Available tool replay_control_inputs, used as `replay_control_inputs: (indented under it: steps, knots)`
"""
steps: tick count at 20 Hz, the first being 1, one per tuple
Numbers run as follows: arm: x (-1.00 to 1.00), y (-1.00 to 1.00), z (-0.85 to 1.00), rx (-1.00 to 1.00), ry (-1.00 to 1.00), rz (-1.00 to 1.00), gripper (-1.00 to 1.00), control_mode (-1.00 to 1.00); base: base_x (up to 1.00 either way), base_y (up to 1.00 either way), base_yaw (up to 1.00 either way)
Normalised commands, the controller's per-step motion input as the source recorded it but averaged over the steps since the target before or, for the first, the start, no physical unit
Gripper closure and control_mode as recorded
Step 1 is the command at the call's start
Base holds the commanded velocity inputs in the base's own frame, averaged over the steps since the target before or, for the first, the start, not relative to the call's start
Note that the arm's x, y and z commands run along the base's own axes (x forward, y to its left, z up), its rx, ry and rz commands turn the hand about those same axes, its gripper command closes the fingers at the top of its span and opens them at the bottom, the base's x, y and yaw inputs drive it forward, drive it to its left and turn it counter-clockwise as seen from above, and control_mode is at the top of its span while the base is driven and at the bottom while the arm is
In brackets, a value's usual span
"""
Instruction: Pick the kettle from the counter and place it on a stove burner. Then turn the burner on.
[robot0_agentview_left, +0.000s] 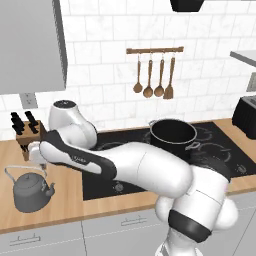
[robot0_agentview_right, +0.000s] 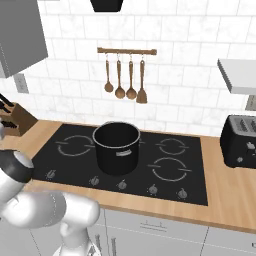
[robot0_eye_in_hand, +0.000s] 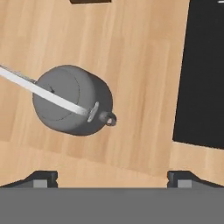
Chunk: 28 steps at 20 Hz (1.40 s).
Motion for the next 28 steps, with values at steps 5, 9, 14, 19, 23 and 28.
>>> replay_control_inputs:
  steps: [5,9,14,19,23,28]
  knots:
    - [0.15,0.32,-0.04,-0.16,0.09,0.07,-1.0,-1.0,0.0,0.0,0.0]
    - [0.06,0.46,-0.14,-0.05,-0.11,0.2,-1.0,-1.0,0.0,0.0,0.0]
    - [0.23,0.46,-0.33,-0.08,-0.09,0.27,-1.0,-1.0,0.0,0.0,0.0]
    - [0.61,0.27,-0.26,-0.02,-0.03,0.25,-1.0,-1.0,0.0,0.0,0.0]
    - [0.31,0.0,-0.08,-0.06,0.01,0.11,-1.0,-1.0,0.0,0.0,0.0]
    - [-0.03,0.11,-0.11,-0.07,0.02,0.0,-1.0,-1.0,0.0,0.0,0.0]
